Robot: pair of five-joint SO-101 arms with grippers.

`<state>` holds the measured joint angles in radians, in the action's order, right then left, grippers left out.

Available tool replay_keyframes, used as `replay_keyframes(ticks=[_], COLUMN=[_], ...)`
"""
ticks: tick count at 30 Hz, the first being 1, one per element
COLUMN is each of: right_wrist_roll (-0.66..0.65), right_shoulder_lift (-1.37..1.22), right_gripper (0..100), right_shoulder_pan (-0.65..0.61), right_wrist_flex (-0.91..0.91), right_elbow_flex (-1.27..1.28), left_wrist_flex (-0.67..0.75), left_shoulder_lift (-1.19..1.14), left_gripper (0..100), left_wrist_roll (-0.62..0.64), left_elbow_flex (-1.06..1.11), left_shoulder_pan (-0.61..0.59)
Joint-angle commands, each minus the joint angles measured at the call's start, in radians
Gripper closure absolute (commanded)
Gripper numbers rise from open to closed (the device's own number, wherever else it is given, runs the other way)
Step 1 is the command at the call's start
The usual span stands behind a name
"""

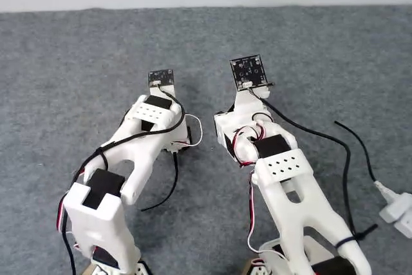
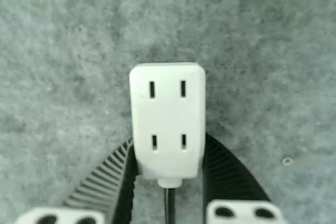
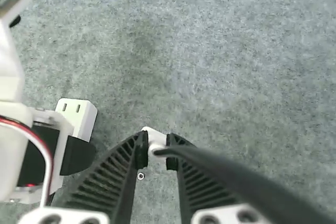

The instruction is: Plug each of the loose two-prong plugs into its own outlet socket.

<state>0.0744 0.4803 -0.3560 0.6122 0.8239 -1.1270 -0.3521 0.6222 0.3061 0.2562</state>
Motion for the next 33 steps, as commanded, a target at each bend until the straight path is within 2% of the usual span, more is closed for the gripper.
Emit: replay_keyframes(ticks=[1,4,15,20,26,33], right_wrist_roll=[0.011,0.011,0.008,0.006,0.006,0.006], right_shoulder_lift=[0.038,0.036,0.033,0.033,0.033,0.031], right_gripper=[99.1,99.1,99.1,99.1,99.1,99.1], right_shoulder_pan=[0.012,0.012,0.010,0.010,0.010,0.008], right_wrist_flex=[0.004,0.004,0.002,0.002,0.002,0.002], right_elbow_flex=[-0.075,-0.075,-0.075,-0.075,-0.075,-0.075], left_wrist_flex=[-0.026,-0.032,-0.061,-0.084,0.026,0.075], left_shoulder_lift=[-0.011,-0.003,0.003,0.160,0.321,0.229], left_gripper=[75,70,69,70,70,70], left_wrist_roll=[-0.015,-0.018,-0.064,-0.115,-0.129,-0.206], left_elbow_flex=[-0.024,-0.021,-0.042,-0.015,0.125,0.139], left_shoulder_pan=[0.003,0.003,-0.012,-0.018,-0.055,-0.173])
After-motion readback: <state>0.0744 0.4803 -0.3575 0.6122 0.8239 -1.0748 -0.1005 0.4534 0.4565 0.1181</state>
